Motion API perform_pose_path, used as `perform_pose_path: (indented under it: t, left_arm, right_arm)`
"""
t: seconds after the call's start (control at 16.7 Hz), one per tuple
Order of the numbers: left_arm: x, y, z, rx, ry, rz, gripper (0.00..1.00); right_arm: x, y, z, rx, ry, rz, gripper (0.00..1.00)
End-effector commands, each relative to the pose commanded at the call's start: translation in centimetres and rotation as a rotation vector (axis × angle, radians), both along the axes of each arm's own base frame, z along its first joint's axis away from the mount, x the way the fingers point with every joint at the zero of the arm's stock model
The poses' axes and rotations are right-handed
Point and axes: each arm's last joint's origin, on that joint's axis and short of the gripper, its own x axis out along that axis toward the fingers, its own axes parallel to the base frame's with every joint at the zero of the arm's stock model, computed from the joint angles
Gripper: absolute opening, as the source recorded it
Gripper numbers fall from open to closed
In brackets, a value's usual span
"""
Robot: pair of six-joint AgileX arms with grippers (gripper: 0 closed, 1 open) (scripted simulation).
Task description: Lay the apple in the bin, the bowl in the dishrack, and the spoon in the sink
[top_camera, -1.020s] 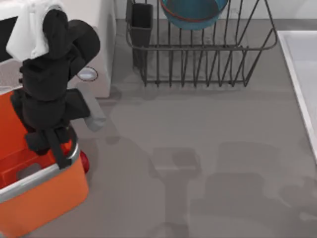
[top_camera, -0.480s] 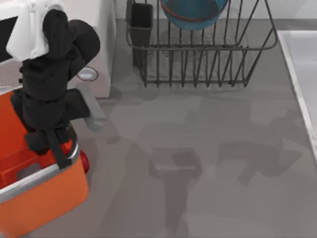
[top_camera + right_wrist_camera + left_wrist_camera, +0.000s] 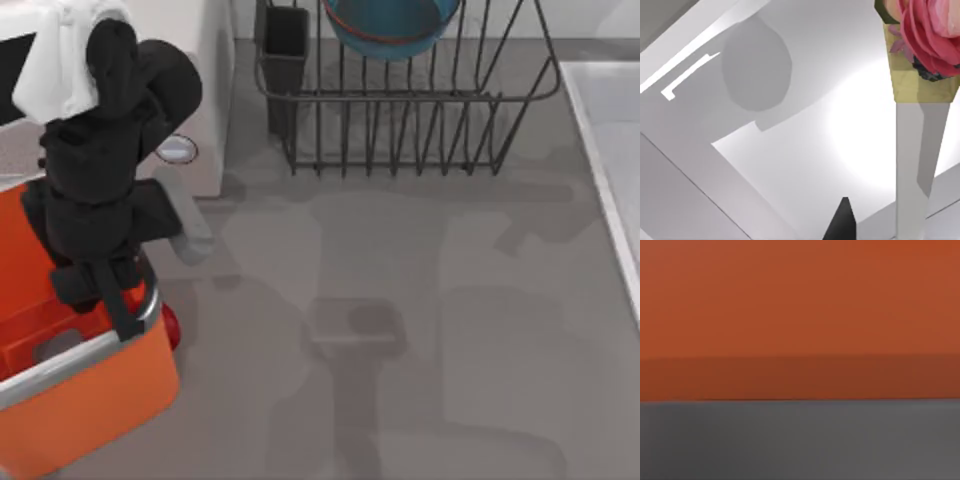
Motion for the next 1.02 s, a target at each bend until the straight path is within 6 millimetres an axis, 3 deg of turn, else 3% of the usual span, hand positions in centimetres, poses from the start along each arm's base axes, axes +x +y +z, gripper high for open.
perform_pose_path:
  t: [0.3,0.84,1.02]
  left_arm:
    - [0.0,0.0,0.0,0.0,0.0,0.0,1.0]
    - [0.0,0.0,0.0,0.0,0.0,0.0,1.0]
    - [0.0,0.0,0.0,0.0,0.0,0.0,1.0]
  right_arm:
    - [1.7,0.2,-2.3,-0.004,-0.013,-0.011,0.0]
    - [2.0,0.0,-2.8,-0.006,-0.025,-0.013,0.0]
    - [2.3,0.3,-3.8,-0.005,-0.024,-0.006,0.0]
